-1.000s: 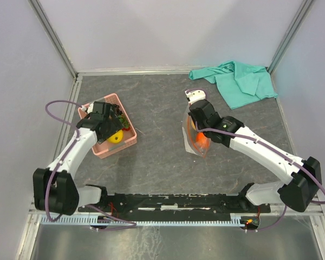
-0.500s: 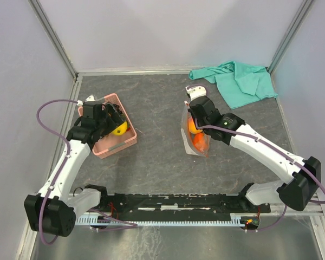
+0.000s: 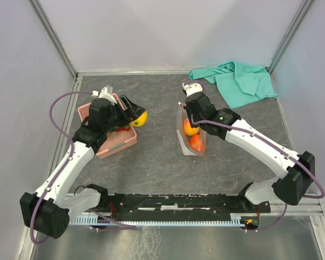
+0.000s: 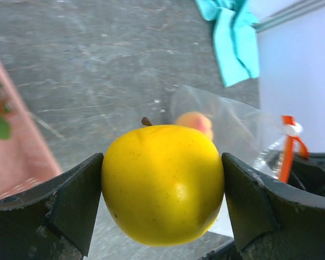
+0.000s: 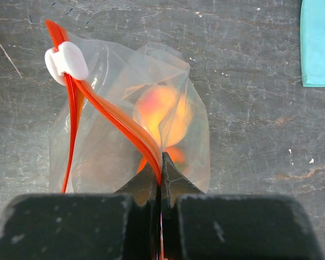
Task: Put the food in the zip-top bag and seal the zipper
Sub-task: Place the fake fruit in the zipper food storage bag.
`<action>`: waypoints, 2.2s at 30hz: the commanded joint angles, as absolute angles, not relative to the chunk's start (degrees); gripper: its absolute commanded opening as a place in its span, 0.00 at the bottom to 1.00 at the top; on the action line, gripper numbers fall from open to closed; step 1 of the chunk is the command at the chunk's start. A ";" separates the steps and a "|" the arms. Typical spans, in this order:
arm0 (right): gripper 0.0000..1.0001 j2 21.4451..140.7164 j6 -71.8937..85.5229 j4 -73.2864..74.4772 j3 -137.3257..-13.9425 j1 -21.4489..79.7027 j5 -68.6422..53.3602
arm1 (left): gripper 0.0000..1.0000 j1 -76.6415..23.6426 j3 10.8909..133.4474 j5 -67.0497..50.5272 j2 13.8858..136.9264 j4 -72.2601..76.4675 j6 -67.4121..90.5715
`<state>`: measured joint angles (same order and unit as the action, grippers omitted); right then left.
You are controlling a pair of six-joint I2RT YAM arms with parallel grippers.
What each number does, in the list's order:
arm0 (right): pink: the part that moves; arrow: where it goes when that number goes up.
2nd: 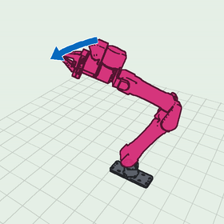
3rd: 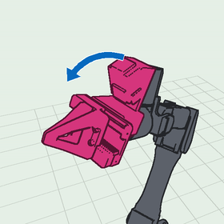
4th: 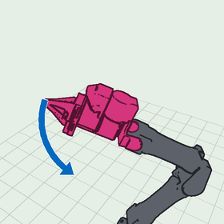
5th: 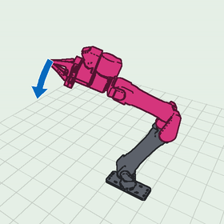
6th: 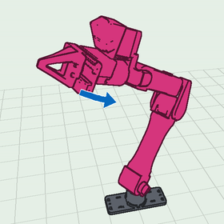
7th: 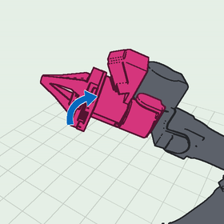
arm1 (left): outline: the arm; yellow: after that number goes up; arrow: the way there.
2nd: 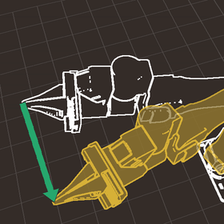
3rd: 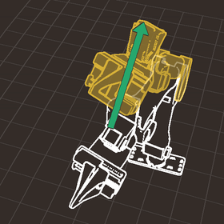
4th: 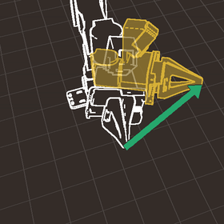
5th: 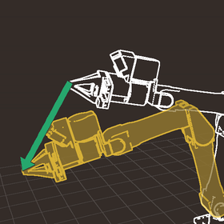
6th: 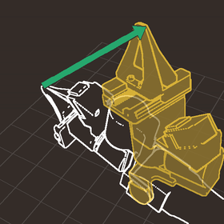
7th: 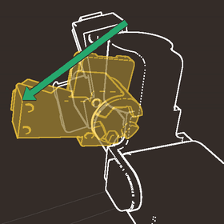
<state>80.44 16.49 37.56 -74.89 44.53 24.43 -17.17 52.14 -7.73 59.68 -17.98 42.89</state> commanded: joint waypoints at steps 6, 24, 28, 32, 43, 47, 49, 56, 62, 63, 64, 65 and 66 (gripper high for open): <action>0.04 82.98 19.59 39.45 -82.46 44.83 20.24 | 0.42 -29.05 55.50 -8.09 60.62 -1.71 48.65; 0.02 92.19 26.89 41.99 -91.83 44.82 14.02 | 0.39 -36.85 51.26 -6.85 58.63 11.17 51.87; 0.02 91.42 27.70 42.11 -92.80 44.82 13.84 | 0.39 -39.62 50.32 -4.81 59.94 12.02 51.14; 0.02 89.83 28.58 41.56 -92.45 44.78 13.89 | 0.36 -40.66 48.16 -1.96 60.61 10.80 51.45; 0.02 86.23 30.44 39.60 -89.01 44.74 14.20 | 0.36 -40.69 45.45 7.19 60.03 -0.04 48.31; 0.02 86.77 31.29 38.84 -88.39 44.74 12.15 | 0.35 -41.44 47.62 8.86 59.92 -2.92 45.78; 0.02 87.29 32.03 38.36 -87.89 44.75 11.56 | 0.35 -42.01 48.82 9.16 59.22 -3.30 44.38; 0.02 89.68 32.63 37.88 -88.59 44.74 10.89 | 0.36 -42.61 46.49 2.91 54.83 6.56 41.75; 0.01 90.59 32.61 37.95 -89.42 44.74 10.72 | 0.36 -42.86 44.13 -3.40 54.91 15.86 40.98; 0.02 90.74 32.67 37.90 -89.53 44.74 10.72 | 0.36 -42.93 43.81 -4.26 54.81 17.41 40.84; 0.02 90.87 32.77 37.99 -89.62 44.74 10.72 | 0.36 -43.07 43.49 -5.01 54.68 18.86 40.48; 0.02 90.99 32.90 38.06 -89.92 44.66 10.63 | 0.36 -43.42 43.36 -5.88 54.69 20.71 39.99; 0.02 91.31 33.02 38.36 -90.26 44.61 10.47 | 0.36 -43.75 43.33 -6.60 54.74 21.75 39.14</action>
